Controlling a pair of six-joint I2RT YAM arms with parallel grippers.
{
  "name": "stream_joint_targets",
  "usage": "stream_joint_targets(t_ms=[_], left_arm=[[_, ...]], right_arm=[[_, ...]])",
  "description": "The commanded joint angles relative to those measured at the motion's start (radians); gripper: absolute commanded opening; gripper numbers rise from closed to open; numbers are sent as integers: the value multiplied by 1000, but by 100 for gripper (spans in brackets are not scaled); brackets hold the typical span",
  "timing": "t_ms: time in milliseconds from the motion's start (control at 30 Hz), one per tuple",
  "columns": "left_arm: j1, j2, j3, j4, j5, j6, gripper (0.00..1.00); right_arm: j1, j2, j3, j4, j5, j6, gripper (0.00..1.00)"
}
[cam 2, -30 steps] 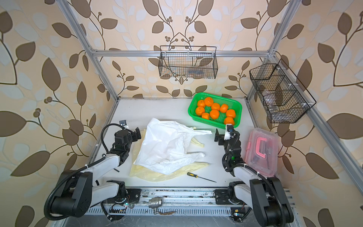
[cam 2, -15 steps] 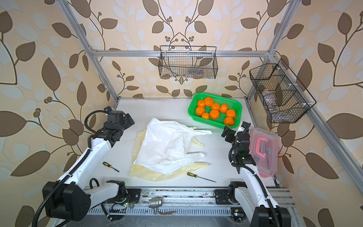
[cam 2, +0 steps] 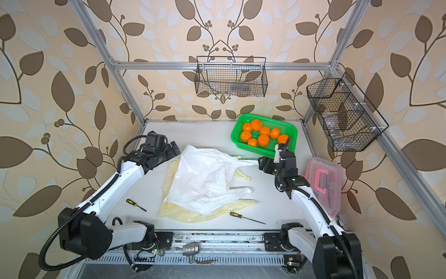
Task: Place the oranges into plastic bags & tie knots
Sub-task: Pick up the plastic bag.
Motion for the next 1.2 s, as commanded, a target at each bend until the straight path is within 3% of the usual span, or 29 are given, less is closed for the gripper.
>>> stream_joint_targets(t_ms=[0,267,567,767,967,1033,1167], left_arm=[[-128,23,60,-48,-14,-11,99],[-417,184,188,-129,-107,-52,96],[-651,414,418,-309,-266,-127,99],[-721,567,538,-436,-354,-210,99],[-726,682,593,-592,-467,-290,98],[-726,694,605,-599,-480,-318,88],[-720,672,621,-582,-475,-304,58]], right_arm=[[93,54,49,-88,53,1,74],[150,173,74,-115,-29,88,59],[48,54,-21,-114,-19,172,58],[9,-24,-26,-167,22,144,58],[-17,-95,-26,-185,41,120,60],[-17,-126,-27,-171,58,109,60],[-24,-196,-23,-114,112,124,60]])
